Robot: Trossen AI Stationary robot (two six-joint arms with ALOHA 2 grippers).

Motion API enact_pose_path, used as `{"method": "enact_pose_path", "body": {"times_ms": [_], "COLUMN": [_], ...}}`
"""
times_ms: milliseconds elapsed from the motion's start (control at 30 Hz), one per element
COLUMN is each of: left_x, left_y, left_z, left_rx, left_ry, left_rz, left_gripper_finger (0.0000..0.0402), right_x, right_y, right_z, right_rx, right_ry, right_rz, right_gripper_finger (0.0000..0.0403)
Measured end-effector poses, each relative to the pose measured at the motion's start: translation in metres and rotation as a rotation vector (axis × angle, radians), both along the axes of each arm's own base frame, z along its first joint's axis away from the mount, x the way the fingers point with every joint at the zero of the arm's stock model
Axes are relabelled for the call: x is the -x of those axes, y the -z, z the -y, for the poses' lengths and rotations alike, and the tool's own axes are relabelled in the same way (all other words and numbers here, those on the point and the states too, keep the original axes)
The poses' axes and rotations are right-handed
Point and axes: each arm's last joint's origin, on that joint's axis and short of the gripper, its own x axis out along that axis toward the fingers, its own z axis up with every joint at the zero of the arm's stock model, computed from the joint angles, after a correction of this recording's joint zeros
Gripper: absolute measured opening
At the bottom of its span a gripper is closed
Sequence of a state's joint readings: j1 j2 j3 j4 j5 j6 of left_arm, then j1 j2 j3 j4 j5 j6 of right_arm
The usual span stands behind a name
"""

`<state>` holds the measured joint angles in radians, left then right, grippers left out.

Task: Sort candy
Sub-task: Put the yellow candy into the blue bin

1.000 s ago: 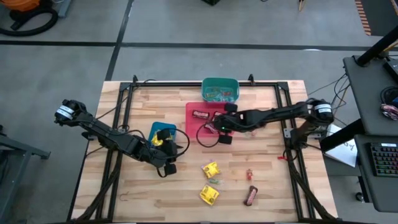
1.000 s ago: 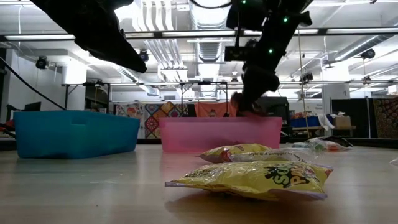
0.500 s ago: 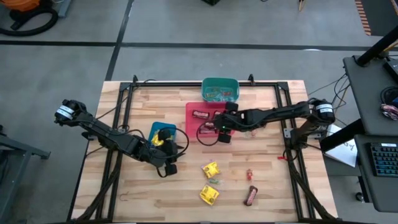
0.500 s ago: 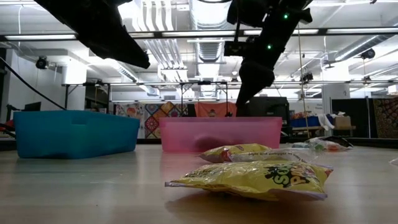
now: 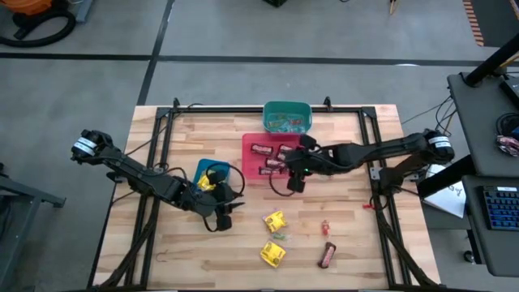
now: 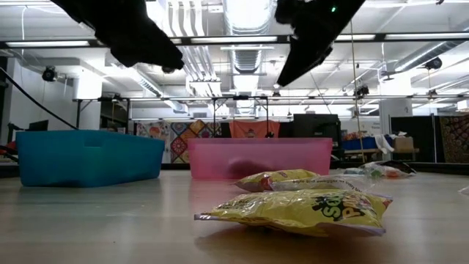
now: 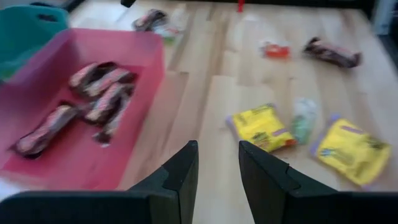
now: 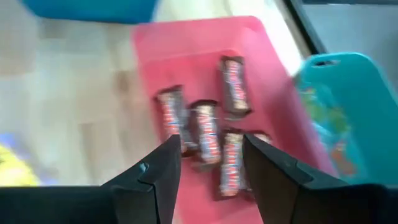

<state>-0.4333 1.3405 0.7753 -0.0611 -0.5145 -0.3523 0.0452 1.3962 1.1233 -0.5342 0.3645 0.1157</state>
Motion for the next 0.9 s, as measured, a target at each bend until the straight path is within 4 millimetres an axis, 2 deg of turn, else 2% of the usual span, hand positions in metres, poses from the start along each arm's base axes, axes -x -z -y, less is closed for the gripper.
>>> {"method": "enact_pose_path", "body": {"times_ms": [233,500,800,900], "left_x": [-0.009,-0.027,-0.051,-0.059], "left_y": [-0.003,0.02,0.053,0.062], "left_z": [0.008,0.017,0.029,0.034], "left_rx": [-0.011,-0.112,-0.266,-0.358], "left_ry": [0.105,0.202,0.285,0.382], "left_rz": [0.078,0.061,-0.011,-0.039], "left_gripper_finger": [0.01,0.0112,0.0207,0.0235], "right_x": [0.009,0.022,0.035,0.036], "right_y": [-0.01,-0.01,-0.009,-0.009], "right_z": [-0.034,-0.072,-0.098,-0.101], "right_rx": [-0.131,-0.331,-0.424,-0.424], "right_ry": [-0.134,-0.275,-0.28,-0.293], "right_rz": [0.035,-0.014,-0.067,-0.069], "right_gripper_finger": [0.0164,0.0164,0.0164,0.0164]}}
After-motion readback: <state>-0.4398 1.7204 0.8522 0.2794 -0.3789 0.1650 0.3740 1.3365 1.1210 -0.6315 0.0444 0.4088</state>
